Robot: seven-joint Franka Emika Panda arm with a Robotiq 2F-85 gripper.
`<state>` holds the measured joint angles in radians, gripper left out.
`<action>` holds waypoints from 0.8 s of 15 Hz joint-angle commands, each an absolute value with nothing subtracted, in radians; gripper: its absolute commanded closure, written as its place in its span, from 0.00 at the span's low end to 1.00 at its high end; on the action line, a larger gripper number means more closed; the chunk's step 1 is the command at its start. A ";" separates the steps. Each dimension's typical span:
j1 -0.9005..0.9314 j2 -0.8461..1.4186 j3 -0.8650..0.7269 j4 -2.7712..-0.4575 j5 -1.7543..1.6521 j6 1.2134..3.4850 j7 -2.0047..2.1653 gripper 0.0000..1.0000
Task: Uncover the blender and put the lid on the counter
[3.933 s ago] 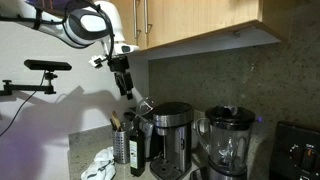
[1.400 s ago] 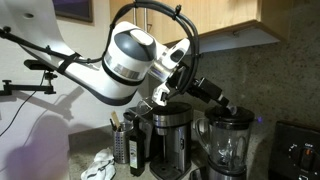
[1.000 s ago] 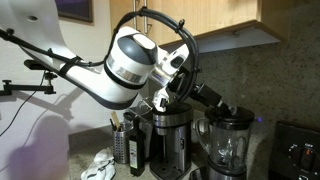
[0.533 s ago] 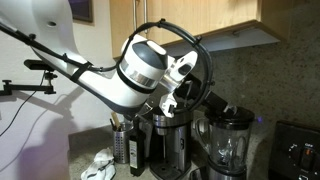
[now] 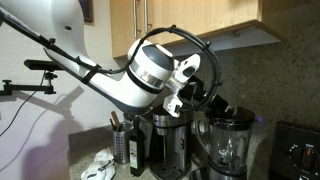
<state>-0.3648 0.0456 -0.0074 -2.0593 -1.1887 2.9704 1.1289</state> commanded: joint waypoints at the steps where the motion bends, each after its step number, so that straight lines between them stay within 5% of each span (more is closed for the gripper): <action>1: -0.355 0.054 -0.008 -2.039 -1.231 2.945 1.177 0.70; 4: -0.350 0.050 -0.009 -2.036 -1.234 2.936 1.184 0.79; 12: -0.350 0.040 -0.011 -2.014 -1.244 2.934 1.214 0.81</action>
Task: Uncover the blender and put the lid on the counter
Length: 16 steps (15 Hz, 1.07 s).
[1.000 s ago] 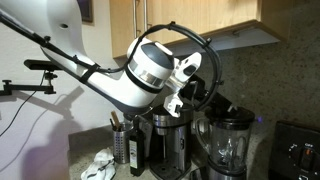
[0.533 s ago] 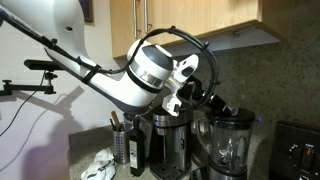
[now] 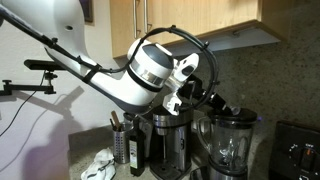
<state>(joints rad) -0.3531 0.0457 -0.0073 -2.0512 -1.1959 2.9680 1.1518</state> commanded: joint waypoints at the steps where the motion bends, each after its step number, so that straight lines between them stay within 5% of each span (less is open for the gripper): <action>1: -0.349 0.038 -0.011 -2.011 -1.257 2.934 1.228 0.81; 16: -0.327 -0.058 0.001 -2.034 -1.591 2.916 1.468 0.81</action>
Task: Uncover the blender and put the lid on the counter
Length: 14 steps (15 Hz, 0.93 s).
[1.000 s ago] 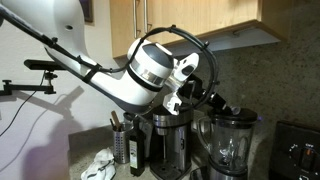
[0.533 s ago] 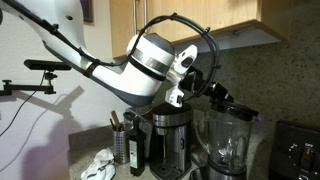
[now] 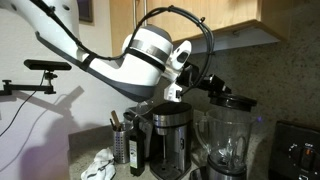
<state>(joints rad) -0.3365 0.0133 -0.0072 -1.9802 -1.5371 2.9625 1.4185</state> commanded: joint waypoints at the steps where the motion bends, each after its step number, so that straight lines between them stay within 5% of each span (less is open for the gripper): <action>1: -0.323 -0.085 0.003 -2.063 -1.593 2.899 1.462 0.81; 14: -0.243 -0.414 0.014 -2.416 -1.172 2.678 1.068 0.81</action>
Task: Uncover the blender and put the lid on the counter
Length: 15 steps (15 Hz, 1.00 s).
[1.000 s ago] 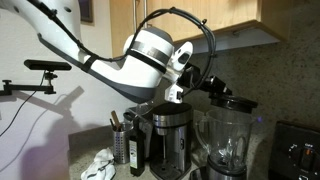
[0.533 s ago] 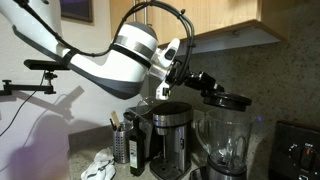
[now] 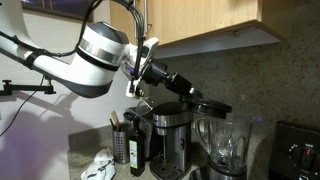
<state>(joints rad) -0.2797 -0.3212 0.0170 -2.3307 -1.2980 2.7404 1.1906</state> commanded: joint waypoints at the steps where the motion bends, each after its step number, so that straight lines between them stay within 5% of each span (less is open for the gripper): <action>1: -0.187 -0.432 -0.021 -2.431 -1.123 2.644 1.018 0.81; 14: -0.136 -0.481 0.036 -2.502 -0.718 2.465 0.691 0.81; 15: -0.139 -0.471 0.040 -2.508 -0.718 2.468 0.691 0.57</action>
<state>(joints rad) -0.1191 -0.4783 0.0129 -2.4889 -0.7446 2.4821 0.7232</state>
